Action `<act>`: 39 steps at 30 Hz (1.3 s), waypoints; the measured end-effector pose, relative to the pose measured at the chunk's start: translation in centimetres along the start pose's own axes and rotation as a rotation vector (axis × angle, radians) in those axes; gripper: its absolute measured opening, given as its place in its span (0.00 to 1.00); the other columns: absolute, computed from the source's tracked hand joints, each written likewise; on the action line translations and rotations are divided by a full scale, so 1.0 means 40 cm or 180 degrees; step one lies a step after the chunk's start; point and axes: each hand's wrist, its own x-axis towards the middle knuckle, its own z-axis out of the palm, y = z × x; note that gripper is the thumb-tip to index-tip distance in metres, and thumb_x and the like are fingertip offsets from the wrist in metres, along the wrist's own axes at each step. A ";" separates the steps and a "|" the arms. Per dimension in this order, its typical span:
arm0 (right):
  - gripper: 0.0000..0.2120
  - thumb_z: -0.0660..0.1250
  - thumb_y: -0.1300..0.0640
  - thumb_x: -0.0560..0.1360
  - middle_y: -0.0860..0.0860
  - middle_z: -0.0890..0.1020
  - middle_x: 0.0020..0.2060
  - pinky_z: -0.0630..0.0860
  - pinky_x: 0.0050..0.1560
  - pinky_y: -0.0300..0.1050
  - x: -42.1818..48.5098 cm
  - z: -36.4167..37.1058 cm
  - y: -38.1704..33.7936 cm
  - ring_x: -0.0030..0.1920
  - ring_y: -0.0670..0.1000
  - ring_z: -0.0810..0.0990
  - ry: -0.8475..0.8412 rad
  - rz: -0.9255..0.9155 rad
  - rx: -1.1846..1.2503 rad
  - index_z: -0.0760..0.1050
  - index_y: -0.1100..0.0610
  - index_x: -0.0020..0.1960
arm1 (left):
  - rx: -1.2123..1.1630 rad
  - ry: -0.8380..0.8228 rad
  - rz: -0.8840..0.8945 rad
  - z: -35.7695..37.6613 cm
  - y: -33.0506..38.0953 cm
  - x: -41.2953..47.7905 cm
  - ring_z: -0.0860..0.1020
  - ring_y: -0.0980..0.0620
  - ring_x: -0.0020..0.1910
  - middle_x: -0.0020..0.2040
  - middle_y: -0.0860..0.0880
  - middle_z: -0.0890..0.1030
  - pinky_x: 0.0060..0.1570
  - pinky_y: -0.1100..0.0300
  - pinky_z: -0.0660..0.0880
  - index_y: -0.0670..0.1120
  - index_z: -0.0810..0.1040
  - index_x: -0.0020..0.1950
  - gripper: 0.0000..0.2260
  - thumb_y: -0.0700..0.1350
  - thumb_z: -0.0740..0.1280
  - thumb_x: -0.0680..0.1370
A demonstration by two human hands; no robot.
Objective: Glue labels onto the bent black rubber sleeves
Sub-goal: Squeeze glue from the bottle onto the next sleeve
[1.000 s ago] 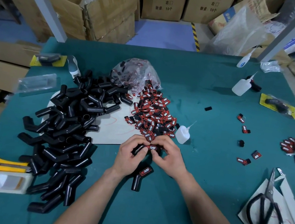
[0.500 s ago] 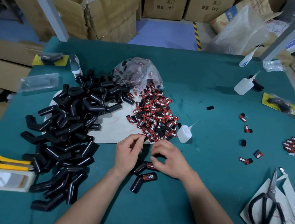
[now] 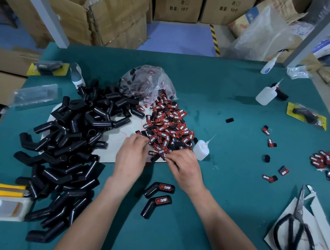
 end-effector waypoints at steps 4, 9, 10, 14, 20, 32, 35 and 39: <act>0.06 0.75 0.57 0.76 0.49 0.84 0.43 0.72 0.53 0.45 -0.009 0.003 0.009 0.45 0.50 0.80 -0.0041 -0.0002 -0.0083 0.83 0.59 0.46 | 0.1141 -0.0148 -0.0390 -0.023 -0.046 0.118 0.74 0.35 0.61 0.62 0.35 0.75 0.55 0.44 0.75 0.34 0.76 0.66 0.15 0.29 0.63 0.79; 0.07 0.74 0.55 0.77 0.49 0.83 0.44 0.69 0.55 0.42 -0.007 0.008 0.013 0.46 0.51 0.79 -0.0130 0.0035 -0.0086 0.83 0.59 0.47 | 0.1719 -0.0247 -0.0343 -0.017 -0.074 0.156 0.73 0.37 0.61 0.62 0.37 0.76 0.63 0.48 0.70 0.38 0.69 0.71 0.19 0.31 0.60 0.79; 0.07 0.73 0.55 0.77 0.49 0.83 0.44 0.71 0.54 0.44 -0.010 0.009 0.014 0.46 0.51 0.79 -0.0131 0.0033 -0.0066 0.83 0.60 0.47 | 0.1621 -0.0206 -0.0331 -0.016 -0.075 0.155 0.73 0.38 0.61 0.62 0.37 0.76 0.64 0.49 0.70 0.38 0.69 0.72 0.20 0.30 0.60 0.79; 0.09 0.72 0.57 0.79 0.53 0.82 0.50 0.78 0.55 0.49 -0.011 0.008 0.008 0.52 0.52 0.80 -0.0015 0.0149 0.0266 0.81 0.61 0.56 | -0.0209 0.0146 0.0004 -0.015 -0.018 0.082 0.77 0.39 0.62 0.64 0.39 0.80 0.64 0.48 0.72 0.38 0.73 0.73 0.18 0.34 0.66 0.82; 0.20 0.68 0.52 0.81 0.56 0.78 0.63 0.71 0.69 0.47 -0.006 -0.003 -0.012 0.65 0.54 0.76 0.0098 0.0269 0.0619 0.72 0.59 0.70 | -0.3518 0.0072 -0.0582 0.022 0.057 -0.027 0.80 0.46 0.63 0.62 0.47 0.83 0.65 0.53 0.76 0.60 0.79 0.66 0.17 0.42 0.65 0.81; 0.18 0.77 0.63 0.72 0.53 0.82 0.52 0.76 0.58 0.42 -0.011 0.009 -0.019 0.55 0.49 0.79 0.0143 0.0666 0.0496 0.77 0.56 0.59 | -0.4442 -0.0130 -0.0992 0.108 0.078 -0.041 0.82 0.46 0.59 0.60 0.42 0.84 0.61 0.53 0.79 0.50 0.69 0.71 0.25 0.33 0.69 0.77; 0.13 0.76 0.57 0.74 0.52 0.79 0.52 0.75 0.55 0.47 -0.016 -0.008 -0.018 0.54 0.51 0.78 0.0867 0.0071 0.0180 0.76 0.56 0.55 | -0.4543 0.0172 -0.1137 0.102 0.074 -0.031 0.84 0.46 0.52 0.56 0.44 0.85 0.53 0.53 0.82 0.49 0.71 0.64 0.18 0.39 0.72 0.77; 0.19 0.73 0.60 0.71 0.57 0.70 0.57 0.69 0.62 0.48 -0.024 -0.031 0.001 0.61 0.51 0.71 0.2029 0.0840 0.0105 0.70 0.61 0.58 | -0.4510 0.0591 -0.1262 0.099 0.065 -0.024 0.82 0.49 0.41 0.49 0.46 0.84 0.44 0.53 0.82 0.55 0.81 0.58 0.10 0.46 0.70 0.77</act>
